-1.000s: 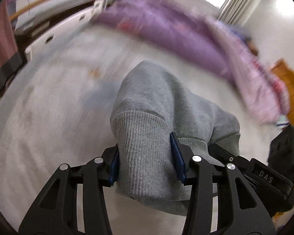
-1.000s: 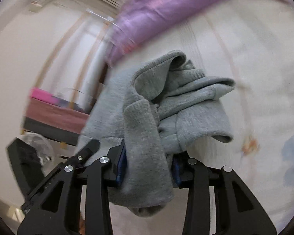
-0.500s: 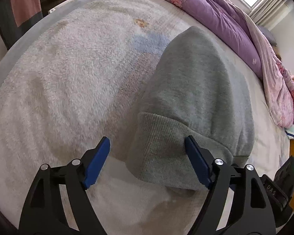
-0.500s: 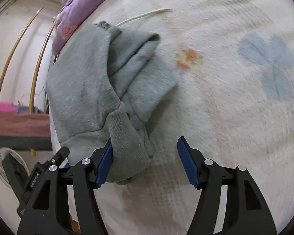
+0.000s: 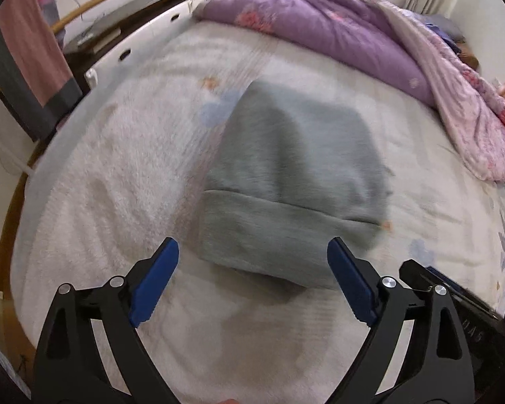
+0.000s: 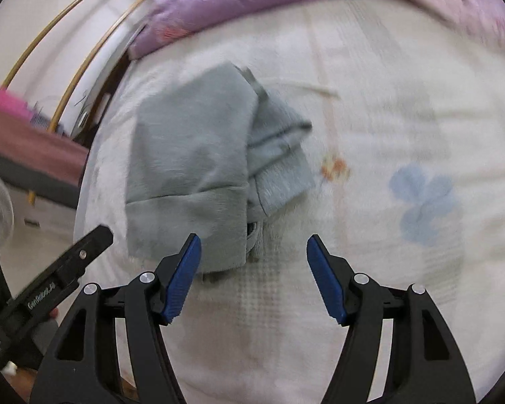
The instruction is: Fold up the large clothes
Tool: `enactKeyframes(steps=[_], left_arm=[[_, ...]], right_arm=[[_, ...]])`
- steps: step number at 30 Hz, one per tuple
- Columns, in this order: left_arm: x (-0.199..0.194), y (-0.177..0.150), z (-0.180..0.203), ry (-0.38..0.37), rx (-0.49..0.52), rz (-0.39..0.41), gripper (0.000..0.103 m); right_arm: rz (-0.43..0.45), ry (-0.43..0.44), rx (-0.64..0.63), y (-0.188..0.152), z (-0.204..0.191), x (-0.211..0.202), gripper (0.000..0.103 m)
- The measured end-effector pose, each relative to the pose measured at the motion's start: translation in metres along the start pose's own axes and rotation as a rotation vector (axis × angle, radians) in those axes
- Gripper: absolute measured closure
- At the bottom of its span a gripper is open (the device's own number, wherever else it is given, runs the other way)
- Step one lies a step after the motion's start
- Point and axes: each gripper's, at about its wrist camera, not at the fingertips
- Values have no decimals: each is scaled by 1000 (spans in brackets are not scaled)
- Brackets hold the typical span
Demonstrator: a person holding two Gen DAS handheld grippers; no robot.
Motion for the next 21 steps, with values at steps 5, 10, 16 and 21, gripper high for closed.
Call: enactKeyframes(steps=[5,10,16,21], left_arm=[[-60,-7,35,23,42,60,13],[-142,-30,73,41,67,138,13],[-246,-72,123,65,110,250,11],[-322,-99,152,74,138,337,11]], right_arm=[[67,-22,-105,-6,-9,-69,29],[141,-34,-166,-24,5,-154,27],[231,-33,-245,-62,14,-262,21],[308,-13,-261,-91,18,-350,21]])
Point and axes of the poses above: each gripper's, at about its wrist camera, not at the fingertips, and x roughly the way its jaws point, z to its right, y to its top, and after that the axes turned 2 degrees about x, right-handed
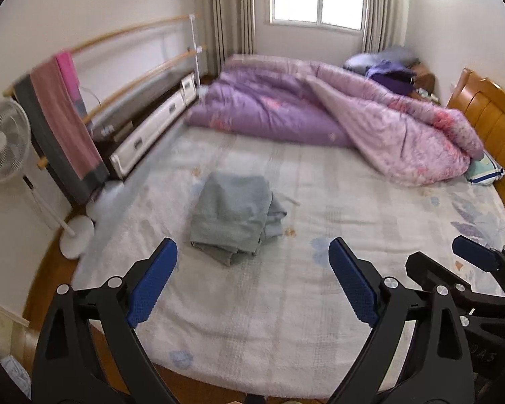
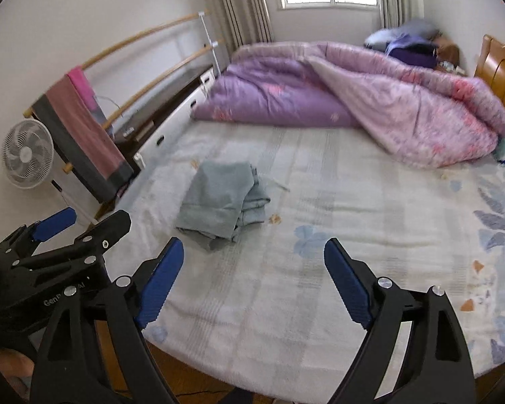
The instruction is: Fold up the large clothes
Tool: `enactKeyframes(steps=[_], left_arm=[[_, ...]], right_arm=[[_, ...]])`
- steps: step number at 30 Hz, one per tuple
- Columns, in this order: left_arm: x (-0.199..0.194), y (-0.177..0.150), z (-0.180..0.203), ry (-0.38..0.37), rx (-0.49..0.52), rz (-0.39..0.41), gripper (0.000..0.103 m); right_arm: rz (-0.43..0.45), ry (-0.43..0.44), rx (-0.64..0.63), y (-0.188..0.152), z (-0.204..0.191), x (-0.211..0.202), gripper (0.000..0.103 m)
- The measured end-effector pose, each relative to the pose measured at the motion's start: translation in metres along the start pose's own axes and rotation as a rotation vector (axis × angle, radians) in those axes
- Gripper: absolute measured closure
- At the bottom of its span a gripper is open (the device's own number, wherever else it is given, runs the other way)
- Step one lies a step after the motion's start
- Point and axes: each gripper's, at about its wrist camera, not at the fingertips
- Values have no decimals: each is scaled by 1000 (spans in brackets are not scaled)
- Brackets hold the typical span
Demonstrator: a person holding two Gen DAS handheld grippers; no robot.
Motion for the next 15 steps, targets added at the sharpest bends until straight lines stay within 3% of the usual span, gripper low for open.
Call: enactKeyframes(steps=[7,15], left_arm=[[-91,15,20,-4,-9,80,11],[-142,35,21,1,4,124,11]], right_arm=[[86,-2,-7,9,-3,-87,20],[154,-14,-30,19,-17,-146,20]])
Point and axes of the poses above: each gripper's, at about its wrist camera, not at the fingertips, and x roughly the way its jaws point, z to its right, y to its top, and after that the axes turned 2 degrees about x, right-handed
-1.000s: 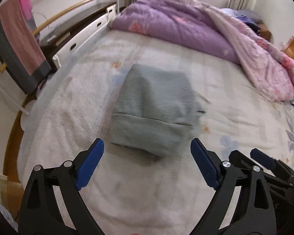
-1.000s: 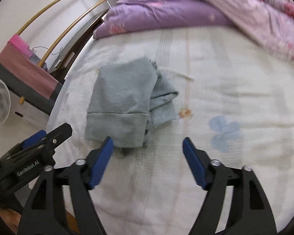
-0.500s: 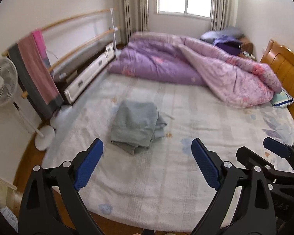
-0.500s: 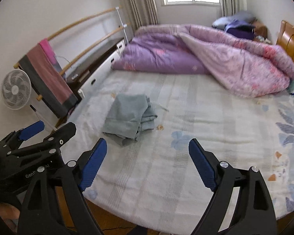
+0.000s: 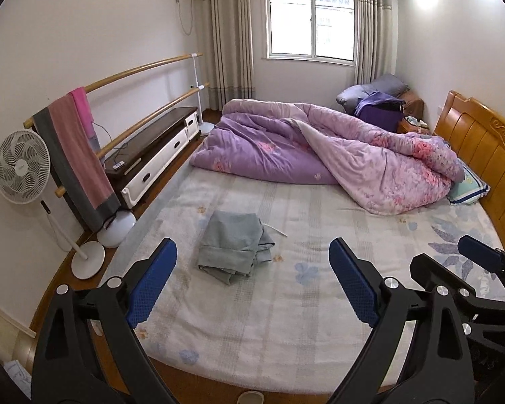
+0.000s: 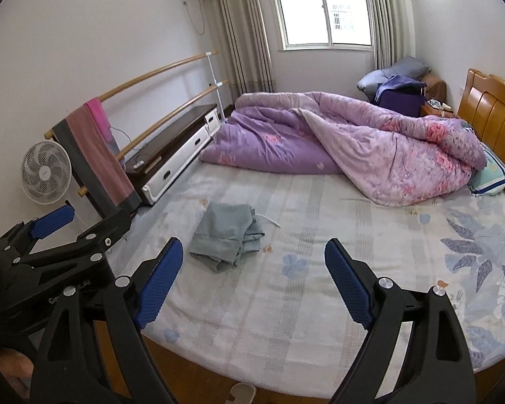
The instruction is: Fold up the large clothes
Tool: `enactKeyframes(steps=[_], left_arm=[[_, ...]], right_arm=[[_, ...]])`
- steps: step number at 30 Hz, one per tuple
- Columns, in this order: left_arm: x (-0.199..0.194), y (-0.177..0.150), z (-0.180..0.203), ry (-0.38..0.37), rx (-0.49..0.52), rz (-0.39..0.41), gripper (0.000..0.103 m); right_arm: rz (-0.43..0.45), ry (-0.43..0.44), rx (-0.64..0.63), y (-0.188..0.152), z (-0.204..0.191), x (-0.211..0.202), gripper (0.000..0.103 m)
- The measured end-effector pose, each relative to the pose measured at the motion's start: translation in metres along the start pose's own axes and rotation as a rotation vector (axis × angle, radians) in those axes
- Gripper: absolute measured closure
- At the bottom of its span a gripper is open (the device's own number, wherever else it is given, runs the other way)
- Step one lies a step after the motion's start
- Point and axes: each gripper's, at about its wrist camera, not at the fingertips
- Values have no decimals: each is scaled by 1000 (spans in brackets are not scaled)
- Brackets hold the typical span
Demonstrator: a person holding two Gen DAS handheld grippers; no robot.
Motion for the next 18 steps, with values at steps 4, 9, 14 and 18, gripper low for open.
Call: enactKeyframes(steps=[4,9,14,18], left_arm=[[-16,9,-6,-8,-2,22,9],[-24,17,-17,-26,3,27,7],[-25,23,-22,-19,24,38,6],[-22,29,-29,-41,17,39,6]], right_arm=[[13,-8,0,8,-6,-16,19],[29,-22,-1,17,-15,-29,14],[39,-25,5,26,-20,-31,13],[49,-38,5,32,-23,-31,12]])
Point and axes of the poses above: each gripper's, at about its wrist camera, not at the fingertips, and x roughly the way its jaws point, z to its right, y to its top, and after that the axes turned 2 degrees about x, right-handed
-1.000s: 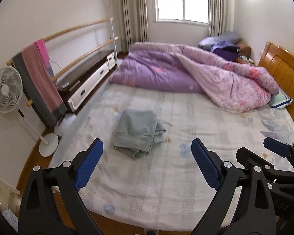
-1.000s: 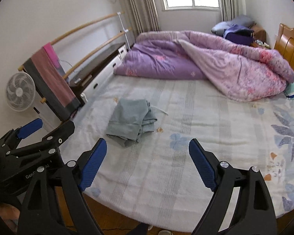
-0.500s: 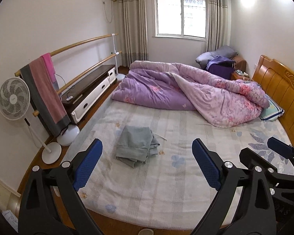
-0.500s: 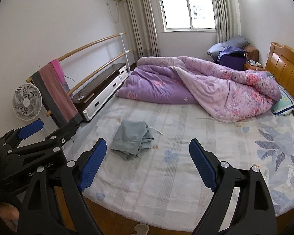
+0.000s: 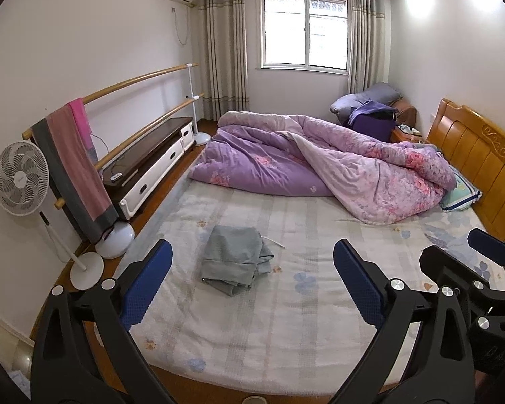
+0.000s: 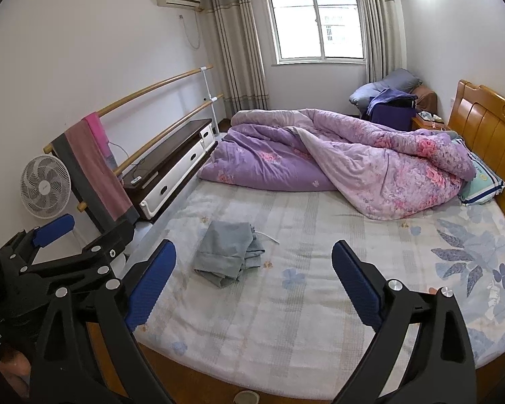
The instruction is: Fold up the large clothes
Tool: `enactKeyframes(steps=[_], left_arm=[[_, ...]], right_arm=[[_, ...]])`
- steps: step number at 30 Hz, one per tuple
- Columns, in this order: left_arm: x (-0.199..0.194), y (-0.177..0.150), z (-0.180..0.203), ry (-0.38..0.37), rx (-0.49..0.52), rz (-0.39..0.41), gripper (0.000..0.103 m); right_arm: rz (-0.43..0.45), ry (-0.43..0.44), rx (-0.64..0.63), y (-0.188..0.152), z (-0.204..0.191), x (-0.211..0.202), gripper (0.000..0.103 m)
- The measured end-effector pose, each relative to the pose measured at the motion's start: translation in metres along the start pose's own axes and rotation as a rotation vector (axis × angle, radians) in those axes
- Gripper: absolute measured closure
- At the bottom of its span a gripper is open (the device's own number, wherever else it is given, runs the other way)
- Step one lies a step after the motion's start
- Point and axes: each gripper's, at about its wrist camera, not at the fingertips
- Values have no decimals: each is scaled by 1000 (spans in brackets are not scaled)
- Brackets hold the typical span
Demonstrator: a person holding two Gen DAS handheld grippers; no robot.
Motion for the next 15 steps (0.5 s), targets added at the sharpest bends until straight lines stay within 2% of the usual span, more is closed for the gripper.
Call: enactKeyframes(steps=[15], left_arm=[[10,11,-7,-13,9,5,6]], right_arm=[[-4,-15,5,7,-4,12,11]])
Point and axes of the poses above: each gripper's, at about its wrist camera, not at the fingertips, and x roughly the way its jaws point, z to its right, y to its top, and after that the axes turned 2 degrees about x, right-handed
